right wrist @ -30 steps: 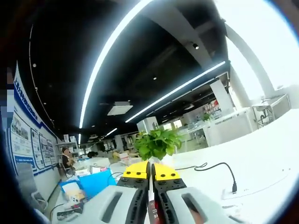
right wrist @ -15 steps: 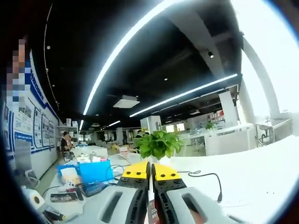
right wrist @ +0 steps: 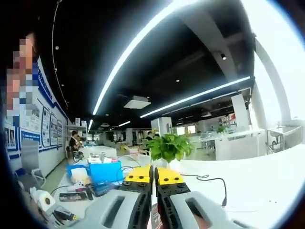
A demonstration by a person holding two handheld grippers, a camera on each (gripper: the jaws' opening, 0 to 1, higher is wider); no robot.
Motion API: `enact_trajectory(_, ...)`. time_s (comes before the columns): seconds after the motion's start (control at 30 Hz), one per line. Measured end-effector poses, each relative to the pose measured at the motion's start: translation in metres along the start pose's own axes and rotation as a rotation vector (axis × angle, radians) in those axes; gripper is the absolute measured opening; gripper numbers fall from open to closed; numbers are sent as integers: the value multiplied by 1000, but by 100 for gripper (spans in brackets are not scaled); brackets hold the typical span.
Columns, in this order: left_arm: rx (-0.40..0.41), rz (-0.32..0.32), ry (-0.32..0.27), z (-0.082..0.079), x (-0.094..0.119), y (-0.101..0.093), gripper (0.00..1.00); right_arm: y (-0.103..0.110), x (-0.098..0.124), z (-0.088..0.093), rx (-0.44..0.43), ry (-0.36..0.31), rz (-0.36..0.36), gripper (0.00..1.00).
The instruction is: Clip sheet goods on table flip sheet goods clip sheet goods scan sheet goods put sheet goods back to table
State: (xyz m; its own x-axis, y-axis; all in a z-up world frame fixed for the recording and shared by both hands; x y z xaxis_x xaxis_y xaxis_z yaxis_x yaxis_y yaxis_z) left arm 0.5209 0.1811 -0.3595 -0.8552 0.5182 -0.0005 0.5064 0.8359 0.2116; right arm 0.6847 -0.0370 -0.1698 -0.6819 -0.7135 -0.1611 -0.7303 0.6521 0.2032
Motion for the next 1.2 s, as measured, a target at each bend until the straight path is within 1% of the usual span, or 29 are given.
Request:
enact_trajectory(0.1,1,-2,-1,0,0,1,30,-2,4,1,29,14,0,0)
enact_trajectory(0.17,2,-4,-2,0,1,0,30,1,8,5,53,27,-7,0)
enact_trajectory(0.23,1,-4,-2,-1,1,0,30,3,11,9,101,39,-7,0)
enact_trajectory(0.3,-2,-4,-1,0,1,0,30,5,15,13,185,36,2,0)
enact_trajectory(0.33,-4,-6,0,0,1,0,30,6,17,15,201,39,-3,0)
enact_trajectory(0.37,-6,-9,1,0,1,0,30,7,19,20,235,52,2,0)
enact_trajectory(0.4,-5,-11,2,0,1,1,30,8,20,23,238,59,-1,0)
enact_trajectory(0.5,-6,-12,4,0,1,1,30,9,22,29,303,73,-1,0)
enact_trajectory(0.53,-8,-12,5,0,1,1,30,10,23,29,340,74,2,0)
enact_trajectory(0.73,-17,-11,10,3,0,1,30,15,25,32,416,69,5,0)
enact_trajectory(0.83,-31,-11,13,3,0,0,30,14,25,33,473,57,15,0)
enact_trajectory(1.0,-35,-8,15,3,0,0,30,17,21,39,503,57,10,0)
enact_trajectory(1.2,-37,-11,15,3,1,0,30,11,13,44,482,65,9,0)
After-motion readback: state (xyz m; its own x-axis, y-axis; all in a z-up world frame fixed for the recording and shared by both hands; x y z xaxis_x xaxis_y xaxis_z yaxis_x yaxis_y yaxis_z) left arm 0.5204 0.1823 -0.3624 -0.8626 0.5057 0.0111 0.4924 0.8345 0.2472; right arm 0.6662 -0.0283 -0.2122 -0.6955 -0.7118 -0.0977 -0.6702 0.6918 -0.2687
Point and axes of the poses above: the point that each gripper's makers call its tool centre point, and the gripper's own axes: x roughly backward along the fingers, y roughly to its left, z roughly out of its underside, the point moved 7 cm from there along x, roughly backward along the fingers, and after that the axes turned 8 degrees about -x, right-handed, at the moved point
